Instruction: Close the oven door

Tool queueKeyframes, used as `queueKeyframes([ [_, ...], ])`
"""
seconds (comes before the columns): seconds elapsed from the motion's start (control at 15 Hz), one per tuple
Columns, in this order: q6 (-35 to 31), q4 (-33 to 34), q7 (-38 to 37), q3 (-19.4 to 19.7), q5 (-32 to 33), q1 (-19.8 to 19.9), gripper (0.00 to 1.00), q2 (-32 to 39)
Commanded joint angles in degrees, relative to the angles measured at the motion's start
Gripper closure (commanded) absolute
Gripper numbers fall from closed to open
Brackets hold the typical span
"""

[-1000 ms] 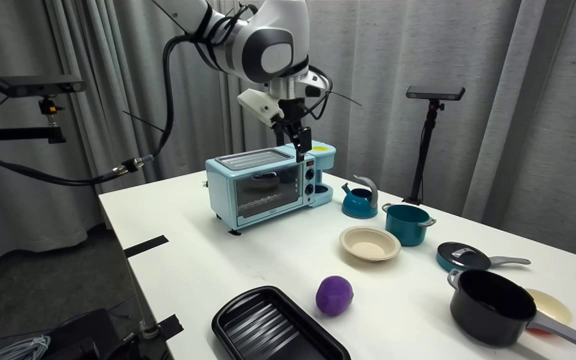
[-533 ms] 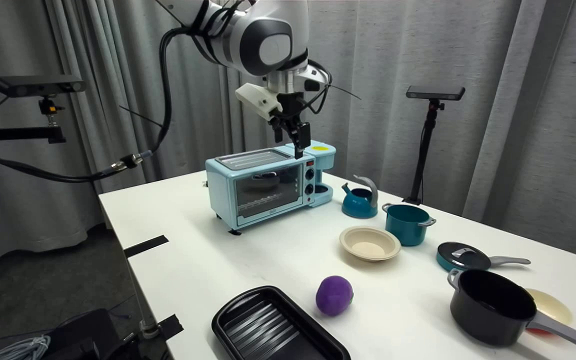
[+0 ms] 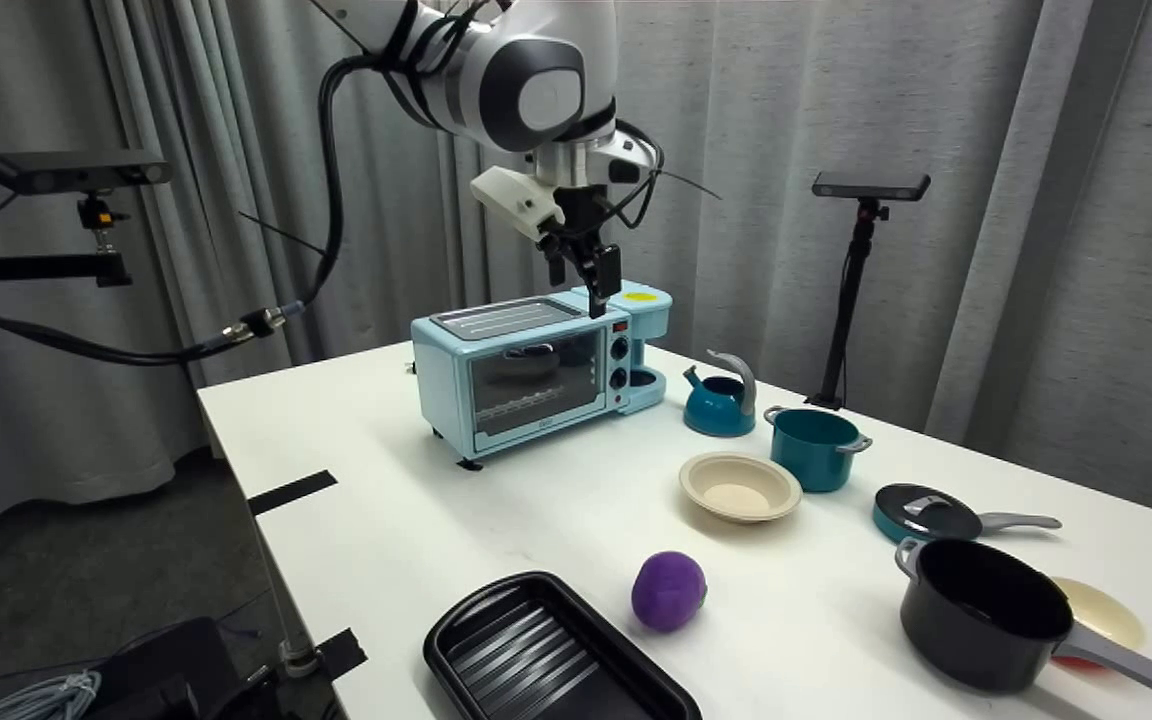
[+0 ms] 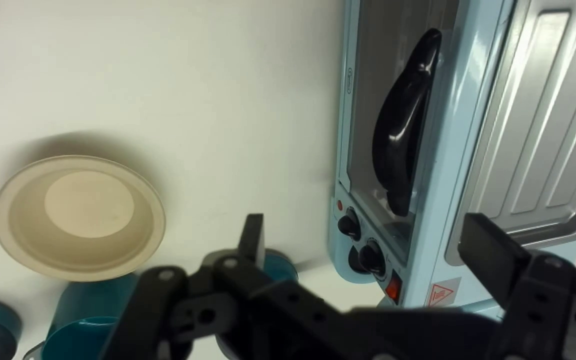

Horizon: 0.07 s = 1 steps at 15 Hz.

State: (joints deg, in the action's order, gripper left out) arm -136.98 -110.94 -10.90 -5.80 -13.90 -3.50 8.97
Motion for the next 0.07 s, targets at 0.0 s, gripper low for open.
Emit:
queueKeyframes([
  [0.0, 0.2, 0.1, 0.0, 0.4, 0.0, -0.4, 0.0, 0.0],
])
